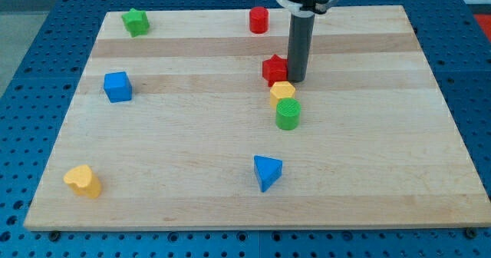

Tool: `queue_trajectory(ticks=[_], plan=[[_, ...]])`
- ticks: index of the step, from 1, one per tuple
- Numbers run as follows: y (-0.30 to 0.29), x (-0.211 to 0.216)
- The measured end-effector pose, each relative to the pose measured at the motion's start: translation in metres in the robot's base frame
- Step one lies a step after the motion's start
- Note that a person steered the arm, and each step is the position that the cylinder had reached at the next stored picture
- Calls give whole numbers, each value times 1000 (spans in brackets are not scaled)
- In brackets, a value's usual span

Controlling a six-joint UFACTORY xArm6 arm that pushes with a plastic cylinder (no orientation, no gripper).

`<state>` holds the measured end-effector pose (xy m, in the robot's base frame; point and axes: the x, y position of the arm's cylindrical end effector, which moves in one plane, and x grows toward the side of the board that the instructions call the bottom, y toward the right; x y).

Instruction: Slide the red star down a bit

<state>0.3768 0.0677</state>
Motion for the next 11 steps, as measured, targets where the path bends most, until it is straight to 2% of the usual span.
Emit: queue_trajectory(ticks=[2, 3, 6, 11], plan=[[74, -35], [62, -54], [-44, -61], [-27, -39]])
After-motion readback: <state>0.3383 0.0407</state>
